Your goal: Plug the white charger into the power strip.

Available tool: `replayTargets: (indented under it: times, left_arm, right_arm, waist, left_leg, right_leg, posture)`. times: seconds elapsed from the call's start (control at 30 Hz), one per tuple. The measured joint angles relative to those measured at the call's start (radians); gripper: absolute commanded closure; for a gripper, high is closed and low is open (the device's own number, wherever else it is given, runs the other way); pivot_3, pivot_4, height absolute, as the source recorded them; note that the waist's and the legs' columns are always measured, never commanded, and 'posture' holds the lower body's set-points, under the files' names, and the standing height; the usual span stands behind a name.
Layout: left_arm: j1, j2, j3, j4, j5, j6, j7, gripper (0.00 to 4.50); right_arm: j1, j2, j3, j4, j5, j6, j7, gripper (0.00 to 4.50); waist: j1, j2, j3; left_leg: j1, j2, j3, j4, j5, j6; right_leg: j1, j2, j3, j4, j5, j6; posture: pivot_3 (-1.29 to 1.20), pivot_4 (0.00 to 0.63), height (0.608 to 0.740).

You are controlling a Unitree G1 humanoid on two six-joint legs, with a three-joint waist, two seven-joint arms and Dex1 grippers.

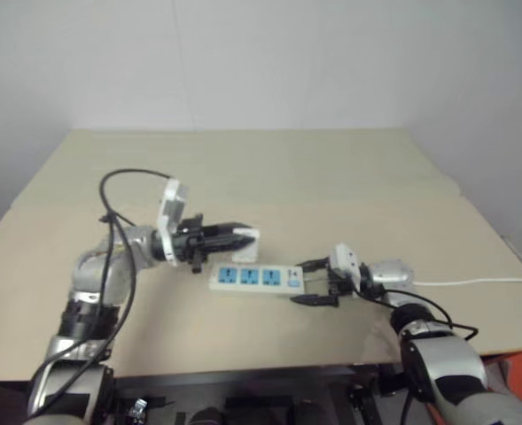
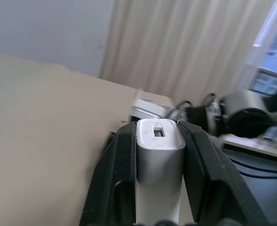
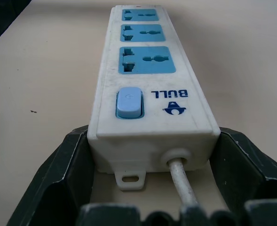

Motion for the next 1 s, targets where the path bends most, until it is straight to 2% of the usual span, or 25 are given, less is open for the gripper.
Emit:
replayTargets:
  times: [0.37,0.67,1.0]
  left_arm:
    - [-0.037,-0.126,0.010,0.264,0.038,-0.204,-0.144,3.50]
    - [-0.107,-0.209,-0.027,0.418,0.141,-0.359,-0.259,3.50]
    - [-0.174,-0.255,-0.048,0.598,0.190,-0.491,-0.276,3.50]
  right_arm:
    - [0.000,0.001,0.002,-0.003,-0.001,0.000,0.000,1.09]
    - [0.001,0.004,0.006,-0.008,-0.001,0.000,0.000,1.09]
    - [0.006,0.004,0.010,-0.021,0.000,0.000,0.000,1.09]
  waist:
    - [-0.001,0.000,0.000]
    - [-0.003,0.000,0.000]
    - [-0.004,0.000,0.000]
  left_leg:
    - [0.000,0.000,0.000,0.000,0.000,0.000]
    - [0.000,0.000,0.001,0.000,0.000,0.001]
    - [0.000,0.001,0.001,0.000,-0.001,0.001]
  right_leg:
    - [0.000,0.000,0.000,0.000,0.000,0.000]
    - [0.000,0.001,0.000,0.000,0.000,0.000]
    - [0.000,0.001,0.000,0.000,0.000,0.000]
  posture:
    - [0.00,0.150,0.740]
    - [0.00,0.150,0.740]
    - [0.00,0.150,0.740]
